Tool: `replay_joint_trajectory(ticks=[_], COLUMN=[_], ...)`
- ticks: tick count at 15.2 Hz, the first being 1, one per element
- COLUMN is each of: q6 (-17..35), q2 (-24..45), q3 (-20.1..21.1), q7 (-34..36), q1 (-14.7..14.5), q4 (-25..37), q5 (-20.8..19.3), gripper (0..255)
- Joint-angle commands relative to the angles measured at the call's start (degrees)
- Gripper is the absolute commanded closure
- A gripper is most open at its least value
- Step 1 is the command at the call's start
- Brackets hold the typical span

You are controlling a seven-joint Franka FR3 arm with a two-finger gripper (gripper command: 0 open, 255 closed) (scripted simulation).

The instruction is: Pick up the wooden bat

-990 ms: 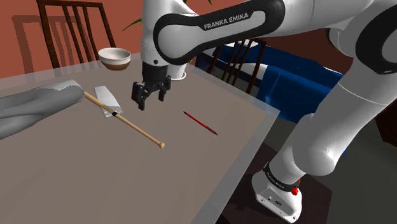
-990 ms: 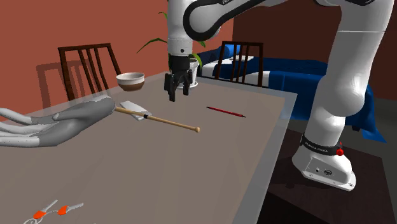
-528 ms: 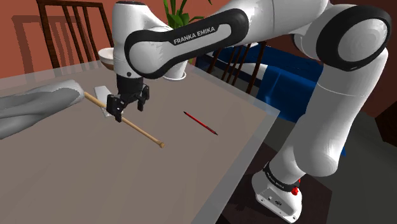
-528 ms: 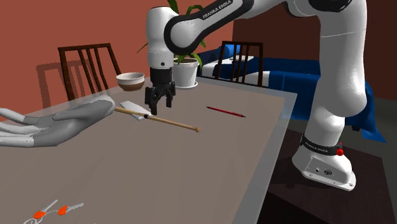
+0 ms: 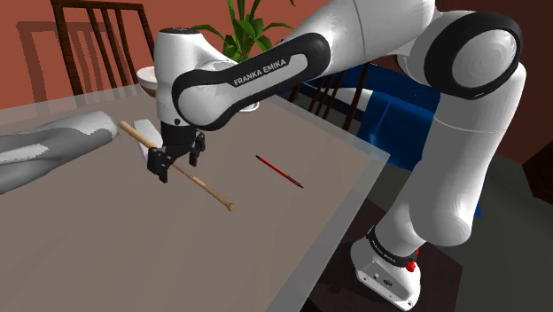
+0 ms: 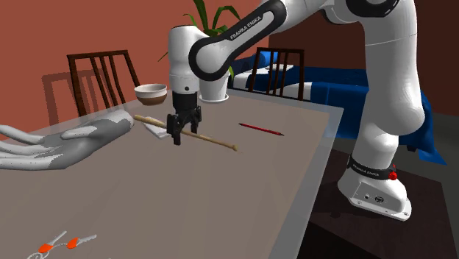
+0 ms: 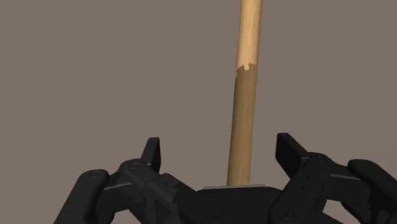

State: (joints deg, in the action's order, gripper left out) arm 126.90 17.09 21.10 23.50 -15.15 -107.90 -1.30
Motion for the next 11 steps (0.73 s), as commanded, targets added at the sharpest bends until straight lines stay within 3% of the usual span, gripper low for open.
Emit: replay_joint_trajectory(ticks=[1, 2, 11], q6=[0.43, 0.4, 0.43], q2=[0.26, 0.44, 0.26], q3=[-0.03, -0.05, -0.04], q7=[0.08, 0.14, 0.08], q1=[-0.07, -0.12, -0.08], q4=[-0.15, 0.06, -0.15], q5=[-0.12, -0.19, -0.11], gripper=[0, 255, 255])
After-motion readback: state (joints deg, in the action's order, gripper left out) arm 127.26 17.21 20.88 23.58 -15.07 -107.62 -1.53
